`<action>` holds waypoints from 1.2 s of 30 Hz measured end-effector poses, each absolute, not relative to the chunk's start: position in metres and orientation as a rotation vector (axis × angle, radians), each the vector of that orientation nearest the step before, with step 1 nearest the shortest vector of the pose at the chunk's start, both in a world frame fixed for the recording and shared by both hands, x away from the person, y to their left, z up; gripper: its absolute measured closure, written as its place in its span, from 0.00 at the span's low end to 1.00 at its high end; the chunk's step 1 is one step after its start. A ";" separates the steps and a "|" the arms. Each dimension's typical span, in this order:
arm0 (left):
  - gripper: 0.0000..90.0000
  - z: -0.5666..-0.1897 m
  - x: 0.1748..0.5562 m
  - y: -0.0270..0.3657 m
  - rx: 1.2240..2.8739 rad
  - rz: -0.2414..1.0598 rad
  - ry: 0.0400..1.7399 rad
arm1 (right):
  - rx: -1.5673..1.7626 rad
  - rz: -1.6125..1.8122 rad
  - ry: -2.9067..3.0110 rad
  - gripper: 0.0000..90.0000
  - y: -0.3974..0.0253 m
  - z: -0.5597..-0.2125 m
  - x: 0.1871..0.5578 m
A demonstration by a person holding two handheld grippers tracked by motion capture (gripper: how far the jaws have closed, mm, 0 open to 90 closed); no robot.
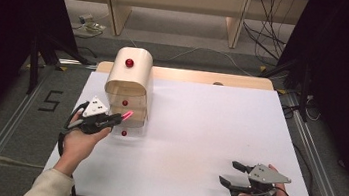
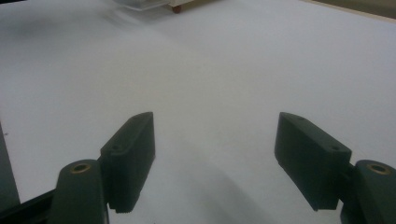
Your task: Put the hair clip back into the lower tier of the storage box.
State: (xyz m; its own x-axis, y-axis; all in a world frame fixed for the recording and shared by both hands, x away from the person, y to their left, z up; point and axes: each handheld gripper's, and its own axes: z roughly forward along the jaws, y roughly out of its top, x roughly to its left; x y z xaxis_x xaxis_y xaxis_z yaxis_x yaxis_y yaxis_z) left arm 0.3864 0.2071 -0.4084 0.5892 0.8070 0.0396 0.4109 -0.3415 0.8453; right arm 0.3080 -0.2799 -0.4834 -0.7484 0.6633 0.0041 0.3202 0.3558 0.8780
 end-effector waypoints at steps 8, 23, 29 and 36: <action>0.92 -0.409 0.390 0.204 1.966 0.588 0.987 | 0.857 1.352 2.275 0.33 -0.280 -0.484 0.308; 0.92 -0.411 0.395 0.197 1.975 0.595 0.994 | 0.860 1.352 2.274 0.33 -0.280 -0.484 0.308; 0.92 -0.412 0.396 0.197 1.980 0.594 1.001 | 0.858 1.355 2.273 0.33 -0.280 -0.484 0.308; 0.92 -0.416 0.399 0.195 1.984 0.600 1.011 | 0.857 1.354 2.275 0.33 -0.280 -0.484 0.308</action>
